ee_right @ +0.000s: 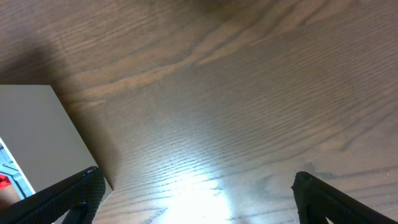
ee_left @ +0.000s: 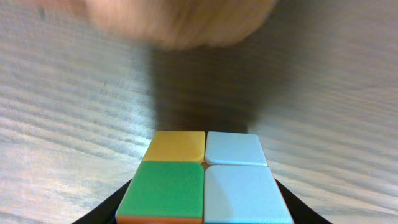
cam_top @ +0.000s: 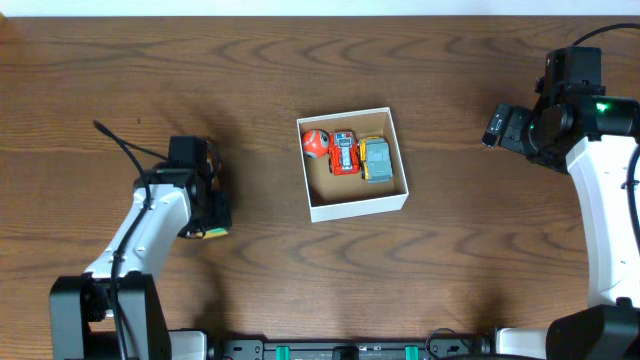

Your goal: Pack container

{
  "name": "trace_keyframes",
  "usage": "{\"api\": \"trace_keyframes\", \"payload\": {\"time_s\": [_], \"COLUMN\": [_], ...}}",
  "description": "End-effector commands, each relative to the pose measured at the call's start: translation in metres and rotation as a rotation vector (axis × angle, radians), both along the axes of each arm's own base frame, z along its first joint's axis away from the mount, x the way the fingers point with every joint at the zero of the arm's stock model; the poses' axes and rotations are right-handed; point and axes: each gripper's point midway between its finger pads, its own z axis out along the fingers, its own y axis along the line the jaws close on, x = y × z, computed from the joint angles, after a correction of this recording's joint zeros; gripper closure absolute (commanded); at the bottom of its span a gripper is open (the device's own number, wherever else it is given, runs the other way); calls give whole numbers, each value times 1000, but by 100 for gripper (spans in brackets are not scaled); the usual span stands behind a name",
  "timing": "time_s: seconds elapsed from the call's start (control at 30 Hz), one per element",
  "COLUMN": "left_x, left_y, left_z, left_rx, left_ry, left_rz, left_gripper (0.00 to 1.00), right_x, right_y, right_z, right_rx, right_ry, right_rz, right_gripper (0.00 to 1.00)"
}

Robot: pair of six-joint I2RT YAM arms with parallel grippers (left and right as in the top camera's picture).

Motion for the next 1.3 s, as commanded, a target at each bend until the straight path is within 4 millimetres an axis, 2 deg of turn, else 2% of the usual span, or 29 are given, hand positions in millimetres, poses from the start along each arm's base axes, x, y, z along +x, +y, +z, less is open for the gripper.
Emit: {"api": "trace_keyframes", "payload": {"time_s": [0.0,0.1,0.23,0.37,0.5,0.57,0.7,0.87,1.07,1.27], "left_x": [28,41,52,53,46,44,49,53,49,49], "left_y": [-26,-46,-92,-150,-209,-230,-262,-291,-301,-301], "left_z": [45,81,134,170,182,182,170,135,88,61], "left_rx": [-87,-106,-126,-134,-135,-142,-153,-163,-152,-141], "left_ry": [-130,-223,-387,-547,-663,-693,-717,-673,-556,-493], "left_rz": [-55,-118,-297,-577,-847,-918,-1000,-1048,-1082,-1087], "left_gripper": [76,78,81,93,95,94,94,94,94,94], "right_x": [0,0,-2,-3,-6,-8,-13,-13,-13,-13], "right_y": [-2,-2,5,11,15,16,18,18,19,19], "right_z": [-3,-3,-13,-35,-60,-70,-81,-81,-81,-81], "right_rx": [-9,-14,4,32,52,63,73,74,77,78], "right_ry": [5,5,20,28,40,46,60,59,60,59], "right_rz": [10,34,90,127,132,127,122,122,123,123], "right_gripper": [1,1,1,18,35,39,39,39,39,40]}}
